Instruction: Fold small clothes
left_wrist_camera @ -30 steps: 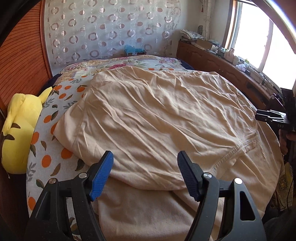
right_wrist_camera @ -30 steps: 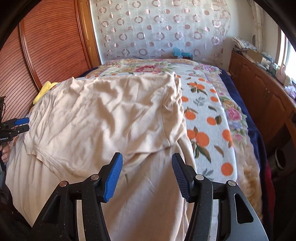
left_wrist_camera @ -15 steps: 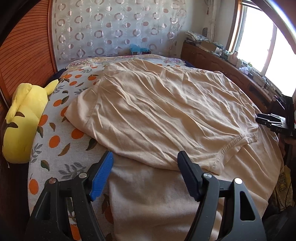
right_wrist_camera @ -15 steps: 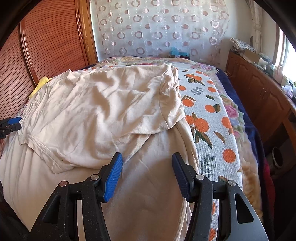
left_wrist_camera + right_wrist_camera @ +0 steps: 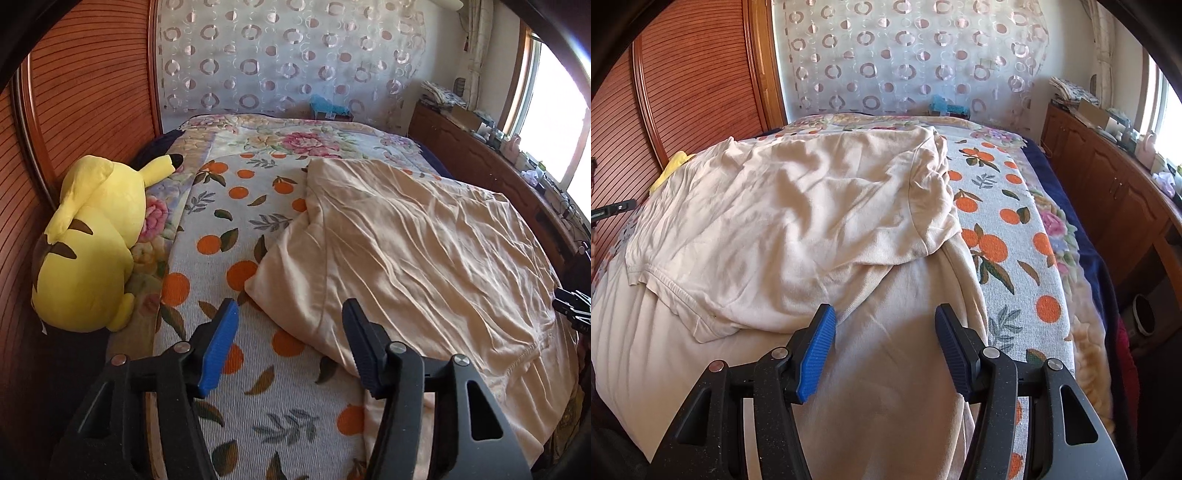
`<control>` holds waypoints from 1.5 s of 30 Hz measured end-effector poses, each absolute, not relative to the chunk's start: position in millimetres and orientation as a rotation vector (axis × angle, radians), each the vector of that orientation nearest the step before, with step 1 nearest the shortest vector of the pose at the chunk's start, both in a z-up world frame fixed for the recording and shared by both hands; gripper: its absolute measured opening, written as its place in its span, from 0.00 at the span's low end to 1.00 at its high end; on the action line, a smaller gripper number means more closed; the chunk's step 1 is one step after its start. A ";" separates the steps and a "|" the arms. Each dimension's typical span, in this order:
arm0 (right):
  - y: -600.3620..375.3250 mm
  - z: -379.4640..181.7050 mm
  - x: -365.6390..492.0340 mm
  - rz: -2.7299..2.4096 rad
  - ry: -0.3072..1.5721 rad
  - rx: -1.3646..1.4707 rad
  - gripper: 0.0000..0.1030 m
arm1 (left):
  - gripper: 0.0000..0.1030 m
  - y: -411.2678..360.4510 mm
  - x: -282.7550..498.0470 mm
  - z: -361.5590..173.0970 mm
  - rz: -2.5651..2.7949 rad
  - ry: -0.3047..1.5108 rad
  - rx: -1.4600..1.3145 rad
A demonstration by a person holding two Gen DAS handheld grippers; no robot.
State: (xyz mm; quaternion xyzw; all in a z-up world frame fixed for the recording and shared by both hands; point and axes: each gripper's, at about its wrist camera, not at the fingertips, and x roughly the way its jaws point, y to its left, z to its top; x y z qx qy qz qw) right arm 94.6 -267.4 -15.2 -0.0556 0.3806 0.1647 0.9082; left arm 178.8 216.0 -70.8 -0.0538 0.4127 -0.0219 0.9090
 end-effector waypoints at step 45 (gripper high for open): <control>-222.5 12.2 167.8 0.366 0.794 -0.292 0.03 | 0.27 212.2 218.9 -81.5 -0.057 0.875 -0.067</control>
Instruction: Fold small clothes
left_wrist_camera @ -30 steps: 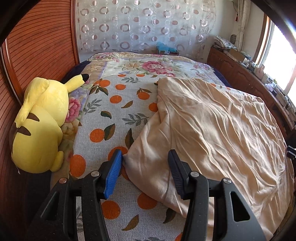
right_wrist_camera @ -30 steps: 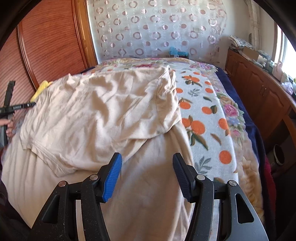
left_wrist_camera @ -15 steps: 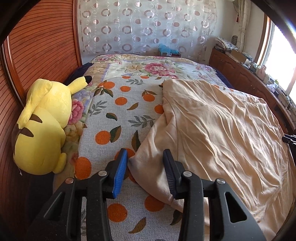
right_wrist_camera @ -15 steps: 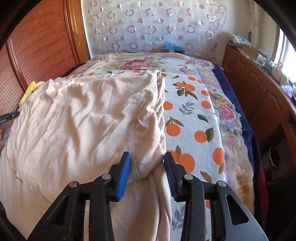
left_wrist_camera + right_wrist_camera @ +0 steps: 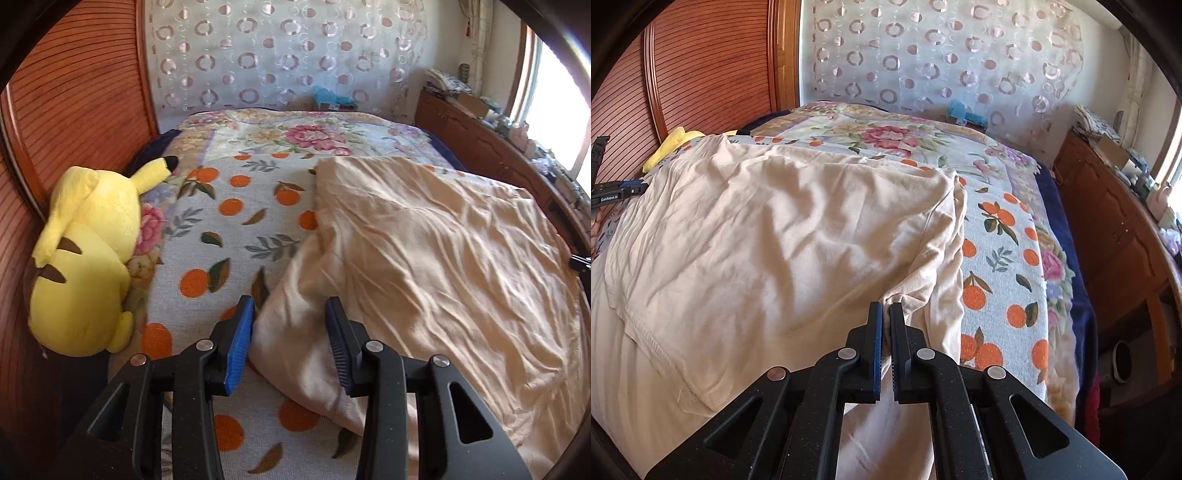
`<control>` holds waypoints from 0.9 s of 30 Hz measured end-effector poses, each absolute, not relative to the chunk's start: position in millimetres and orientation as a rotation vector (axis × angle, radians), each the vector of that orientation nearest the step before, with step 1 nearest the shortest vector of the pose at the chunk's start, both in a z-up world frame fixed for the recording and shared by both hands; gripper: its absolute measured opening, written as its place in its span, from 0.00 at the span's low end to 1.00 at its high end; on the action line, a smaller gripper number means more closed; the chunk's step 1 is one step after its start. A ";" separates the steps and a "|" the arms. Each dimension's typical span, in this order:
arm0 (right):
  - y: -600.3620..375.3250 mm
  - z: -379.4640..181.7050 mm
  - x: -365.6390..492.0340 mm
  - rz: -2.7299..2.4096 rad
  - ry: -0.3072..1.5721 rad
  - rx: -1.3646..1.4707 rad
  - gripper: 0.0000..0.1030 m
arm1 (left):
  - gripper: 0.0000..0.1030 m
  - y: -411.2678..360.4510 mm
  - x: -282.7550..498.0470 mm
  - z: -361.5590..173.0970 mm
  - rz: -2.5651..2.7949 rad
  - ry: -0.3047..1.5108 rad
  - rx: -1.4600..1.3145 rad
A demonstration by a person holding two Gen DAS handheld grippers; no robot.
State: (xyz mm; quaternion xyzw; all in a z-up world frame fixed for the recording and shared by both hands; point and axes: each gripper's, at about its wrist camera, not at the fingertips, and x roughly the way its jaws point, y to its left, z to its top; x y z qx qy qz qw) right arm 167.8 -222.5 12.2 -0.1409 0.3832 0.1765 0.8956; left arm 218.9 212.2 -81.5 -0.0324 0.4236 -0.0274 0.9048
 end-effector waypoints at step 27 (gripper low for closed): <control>-281.1 105.0 26.7 0.366 0.534 -0.275 0.02 | 0.05 190.1 72.7 56.7 -0.285 0.574 -0.093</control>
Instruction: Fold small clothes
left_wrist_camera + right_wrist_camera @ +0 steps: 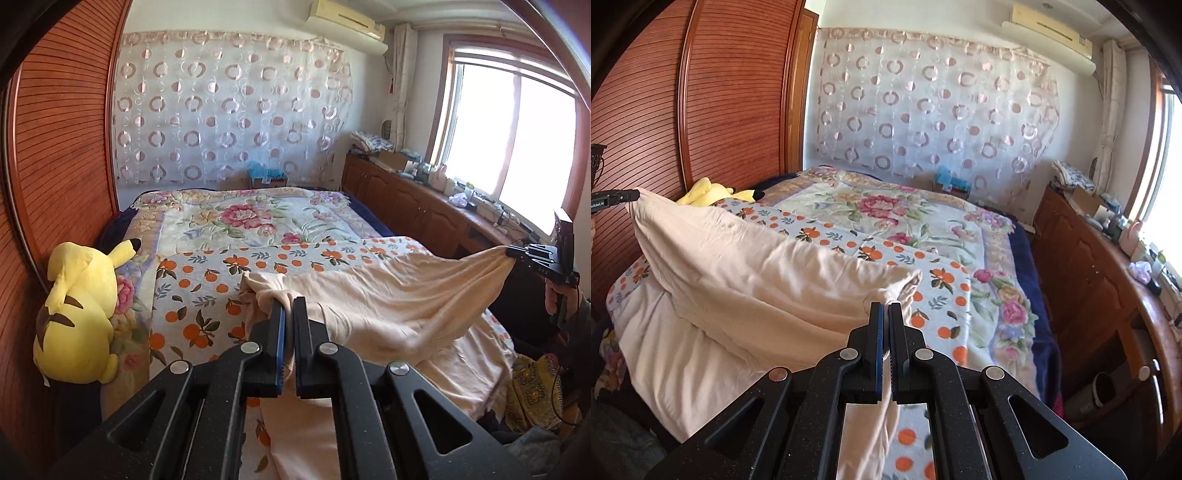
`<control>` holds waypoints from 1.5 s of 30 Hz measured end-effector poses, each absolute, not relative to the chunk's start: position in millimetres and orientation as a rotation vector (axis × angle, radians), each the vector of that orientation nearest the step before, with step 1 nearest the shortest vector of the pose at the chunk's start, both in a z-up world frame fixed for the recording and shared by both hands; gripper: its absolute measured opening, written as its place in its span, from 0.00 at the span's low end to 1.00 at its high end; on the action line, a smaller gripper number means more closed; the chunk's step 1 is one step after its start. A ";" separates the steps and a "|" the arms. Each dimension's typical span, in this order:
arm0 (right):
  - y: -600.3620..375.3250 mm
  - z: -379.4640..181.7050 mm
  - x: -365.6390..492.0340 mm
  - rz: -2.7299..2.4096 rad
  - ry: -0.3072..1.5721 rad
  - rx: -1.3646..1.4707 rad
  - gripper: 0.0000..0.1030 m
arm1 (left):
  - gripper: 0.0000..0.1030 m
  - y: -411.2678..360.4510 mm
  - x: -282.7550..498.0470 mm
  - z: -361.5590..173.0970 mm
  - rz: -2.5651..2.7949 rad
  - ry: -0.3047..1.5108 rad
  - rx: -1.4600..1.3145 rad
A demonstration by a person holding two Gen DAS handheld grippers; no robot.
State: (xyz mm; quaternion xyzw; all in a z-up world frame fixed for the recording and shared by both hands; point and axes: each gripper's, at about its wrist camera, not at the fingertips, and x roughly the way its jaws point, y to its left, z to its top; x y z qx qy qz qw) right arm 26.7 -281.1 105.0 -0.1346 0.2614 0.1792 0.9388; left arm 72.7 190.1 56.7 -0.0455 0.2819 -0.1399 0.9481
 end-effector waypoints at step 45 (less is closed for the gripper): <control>-257.5 80.8 -38.4 0.546 0.511 -0.198 0.02 | 0.05 226.4 18.9 -40.1 -0.199 0.780 -0.362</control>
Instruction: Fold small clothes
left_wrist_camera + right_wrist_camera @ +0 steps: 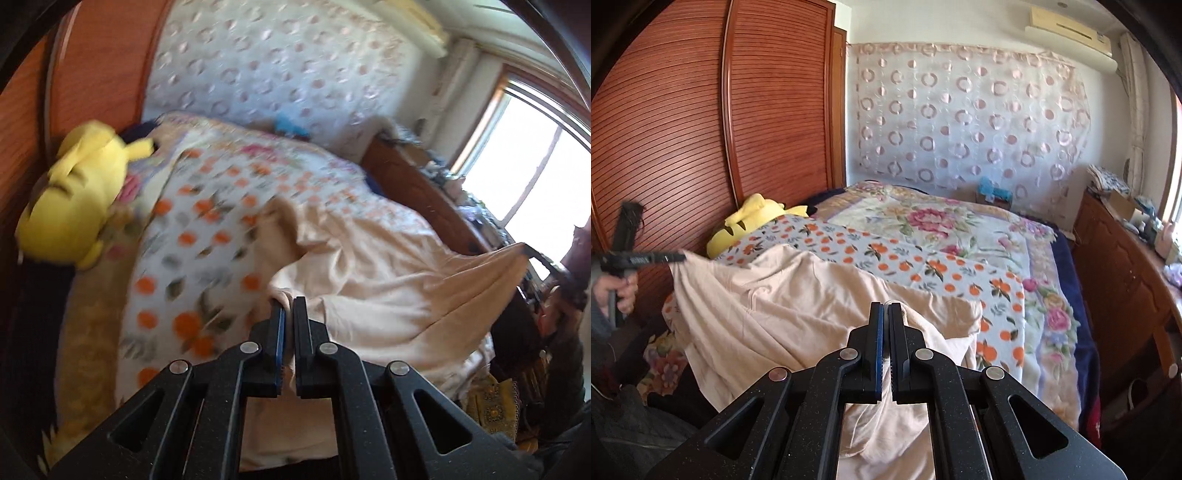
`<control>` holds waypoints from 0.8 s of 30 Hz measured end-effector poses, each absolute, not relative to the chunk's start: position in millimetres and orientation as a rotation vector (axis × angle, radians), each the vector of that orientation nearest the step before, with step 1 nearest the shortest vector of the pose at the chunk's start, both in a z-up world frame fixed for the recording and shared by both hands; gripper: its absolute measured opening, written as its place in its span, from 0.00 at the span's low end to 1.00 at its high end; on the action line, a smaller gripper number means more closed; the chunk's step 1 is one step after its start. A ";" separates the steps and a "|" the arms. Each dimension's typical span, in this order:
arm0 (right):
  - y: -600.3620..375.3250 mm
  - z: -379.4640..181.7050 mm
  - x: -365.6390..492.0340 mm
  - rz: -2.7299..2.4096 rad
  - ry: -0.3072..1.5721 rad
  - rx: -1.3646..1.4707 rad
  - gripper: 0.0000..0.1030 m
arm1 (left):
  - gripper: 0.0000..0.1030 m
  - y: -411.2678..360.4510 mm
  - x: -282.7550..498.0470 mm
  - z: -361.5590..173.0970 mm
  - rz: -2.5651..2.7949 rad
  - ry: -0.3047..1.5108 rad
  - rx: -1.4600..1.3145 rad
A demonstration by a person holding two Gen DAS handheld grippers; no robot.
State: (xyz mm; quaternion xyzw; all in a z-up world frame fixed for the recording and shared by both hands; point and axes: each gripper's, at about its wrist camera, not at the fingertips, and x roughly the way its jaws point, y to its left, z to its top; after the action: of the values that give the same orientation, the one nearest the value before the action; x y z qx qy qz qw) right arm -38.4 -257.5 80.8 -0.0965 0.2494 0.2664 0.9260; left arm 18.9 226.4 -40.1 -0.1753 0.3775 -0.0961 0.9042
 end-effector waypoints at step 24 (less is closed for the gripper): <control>-365.2 -99.0 -64.9 0.265 0.871 -0.108 0.02 | 0.66 218.4 -16.1 -73.9 -0.118 0.815 -0.257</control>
State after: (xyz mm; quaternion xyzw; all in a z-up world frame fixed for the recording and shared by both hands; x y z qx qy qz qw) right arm -64.9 -365.2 -99.0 -0.0524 0.4204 0.1280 0.8967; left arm -16.1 218.4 -73.9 -0.1247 0.3948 -0.0574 0.9084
